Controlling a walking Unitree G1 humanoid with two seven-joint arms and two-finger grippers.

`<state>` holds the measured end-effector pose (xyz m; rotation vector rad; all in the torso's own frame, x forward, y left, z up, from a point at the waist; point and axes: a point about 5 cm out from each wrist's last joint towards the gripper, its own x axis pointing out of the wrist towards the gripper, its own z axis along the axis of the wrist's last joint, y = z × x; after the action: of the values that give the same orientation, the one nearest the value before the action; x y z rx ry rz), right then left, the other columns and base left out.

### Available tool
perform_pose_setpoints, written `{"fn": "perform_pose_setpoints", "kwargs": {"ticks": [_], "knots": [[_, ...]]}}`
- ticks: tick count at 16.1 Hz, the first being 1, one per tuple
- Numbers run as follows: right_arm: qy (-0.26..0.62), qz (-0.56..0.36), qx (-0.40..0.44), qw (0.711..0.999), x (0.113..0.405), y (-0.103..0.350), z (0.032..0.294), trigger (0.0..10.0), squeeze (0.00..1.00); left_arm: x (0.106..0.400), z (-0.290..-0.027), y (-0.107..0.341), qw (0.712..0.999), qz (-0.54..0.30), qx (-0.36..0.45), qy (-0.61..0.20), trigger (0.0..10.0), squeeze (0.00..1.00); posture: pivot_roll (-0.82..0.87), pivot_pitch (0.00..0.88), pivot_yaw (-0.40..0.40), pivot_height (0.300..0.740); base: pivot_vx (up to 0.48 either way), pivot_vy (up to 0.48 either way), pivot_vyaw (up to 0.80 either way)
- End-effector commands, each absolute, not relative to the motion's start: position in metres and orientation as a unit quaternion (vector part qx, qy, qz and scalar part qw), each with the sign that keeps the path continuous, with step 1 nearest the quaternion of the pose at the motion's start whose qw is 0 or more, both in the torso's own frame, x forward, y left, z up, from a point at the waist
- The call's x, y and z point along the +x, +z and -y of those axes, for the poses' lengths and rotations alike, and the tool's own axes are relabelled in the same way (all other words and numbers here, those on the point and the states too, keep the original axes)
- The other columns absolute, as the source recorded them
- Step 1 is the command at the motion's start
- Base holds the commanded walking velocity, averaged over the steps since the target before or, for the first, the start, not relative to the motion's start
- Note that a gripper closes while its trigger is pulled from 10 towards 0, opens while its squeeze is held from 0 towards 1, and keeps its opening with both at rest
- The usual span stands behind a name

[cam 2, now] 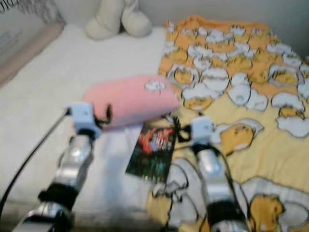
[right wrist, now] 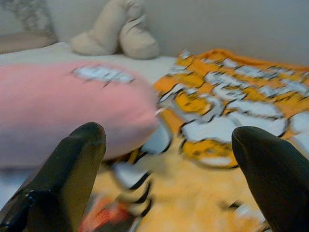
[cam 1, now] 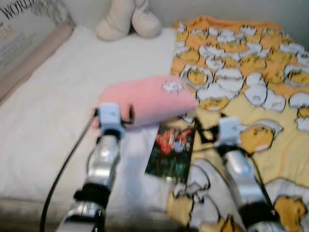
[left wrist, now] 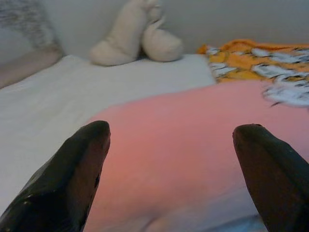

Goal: Clean up the room

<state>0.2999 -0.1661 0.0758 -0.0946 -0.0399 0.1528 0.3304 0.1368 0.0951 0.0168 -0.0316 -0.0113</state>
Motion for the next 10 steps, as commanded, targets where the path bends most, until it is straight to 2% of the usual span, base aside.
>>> {"fn": "perform_pose_setpoints", "kwargs": {"ticks": [1, 4, 10], "knots": [[0.088, 0.036, -0.041, 0.995, 0.303, 0.083, 0.156, 10.0, 0.0, 0.334, -0.149, 0.106, 0.999, 0.038, 0.026, 0.011, 10.0, 0.0, -0.13, 0.0, 0.044, 0.727, 0.0, 0.0, 0.0], [0.086, 0.056, -0.031, 0.994, 0.31, 0.097, 0.152, 10.0, 0.0, 0.339, -0.145, 0.116, 0.998, 0.05, 0.047, 0.012, 10.0, 0.0, -0.13, 0.0, 0.046, 0.727, 0.0, 0.0, 0.0], [0.084, 0.061, -0.02, 0.994, 0.326, 0.113, 0.152, 10.0, 0.0, 0.344, -0.142, 0.125, 0.998, 0.053, 0.037, 0.003, 10.0, 0.0, -0.12, 0.0, 0.052, 0.727, 0.0, 0.0, 0.0]]}}
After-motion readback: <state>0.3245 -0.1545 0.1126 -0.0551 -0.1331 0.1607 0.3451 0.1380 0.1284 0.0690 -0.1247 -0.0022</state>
